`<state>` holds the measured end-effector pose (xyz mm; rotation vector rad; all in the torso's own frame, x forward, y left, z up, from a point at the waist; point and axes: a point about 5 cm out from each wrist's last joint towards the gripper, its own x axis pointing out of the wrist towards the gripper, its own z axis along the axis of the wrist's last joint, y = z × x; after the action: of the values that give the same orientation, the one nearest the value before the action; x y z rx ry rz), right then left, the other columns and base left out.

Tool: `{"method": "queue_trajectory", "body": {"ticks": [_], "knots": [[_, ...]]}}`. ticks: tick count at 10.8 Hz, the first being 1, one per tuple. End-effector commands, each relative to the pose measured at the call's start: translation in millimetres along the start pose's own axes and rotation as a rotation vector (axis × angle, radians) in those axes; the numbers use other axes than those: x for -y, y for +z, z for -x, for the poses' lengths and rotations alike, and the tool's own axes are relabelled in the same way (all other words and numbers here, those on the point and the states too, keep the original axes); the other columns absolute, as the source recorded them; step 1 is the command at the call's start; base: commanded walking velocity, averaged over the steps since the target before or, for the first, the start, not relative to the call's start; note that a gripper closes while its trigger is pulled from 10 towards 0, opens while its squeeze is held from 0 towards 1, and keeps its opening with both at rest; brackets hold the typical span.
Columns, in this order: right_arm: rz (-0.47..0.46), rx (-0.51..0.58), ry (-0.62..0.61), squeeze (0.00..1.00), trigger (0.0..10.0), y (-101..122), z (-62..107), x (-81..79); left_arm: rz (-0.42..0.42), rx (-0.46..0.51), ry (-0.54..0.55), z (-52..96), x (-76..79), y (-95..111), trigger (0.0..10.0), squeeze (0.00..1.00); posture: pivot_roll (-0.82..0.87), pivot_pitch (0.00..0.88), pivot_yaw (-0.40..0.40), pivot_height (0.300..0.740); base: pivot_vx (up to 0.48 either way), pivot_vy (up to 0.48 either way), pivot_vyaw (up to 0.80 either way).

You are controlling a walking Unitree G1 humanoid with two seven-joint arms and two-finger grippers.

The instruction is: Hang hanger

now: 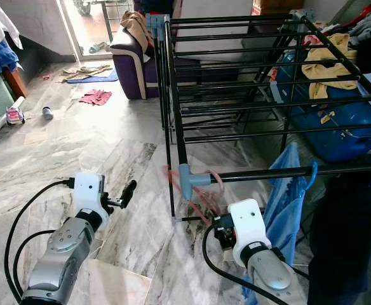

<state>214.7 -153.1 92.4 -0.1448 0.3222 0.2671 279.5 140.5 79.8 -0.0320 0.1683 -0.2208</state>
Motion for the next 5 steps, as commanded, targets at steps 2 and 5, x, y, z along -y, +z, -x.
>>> {"method": "queue_trajectory", "body": {"ticks": [2,5], "knots": [[-0.009,0.074,0.026,1.00,10.0,11.7,2.4,-5.4,-0.012,0.000,0.002,2.0,-1.8,2.0,10.0,0.00,-0.07,0.044,0.023,0.740,0.000,0.000,0.00],[-0.033,0.125,0.044,1.00,10.0,18.7,3.8,-7.2,-0.019,-0.005,-0.007,1.0,-1.3,1.2,10.0,0.00,-0.07,0.038,0.028,0.740,0.000,0.000,0.00]]}}
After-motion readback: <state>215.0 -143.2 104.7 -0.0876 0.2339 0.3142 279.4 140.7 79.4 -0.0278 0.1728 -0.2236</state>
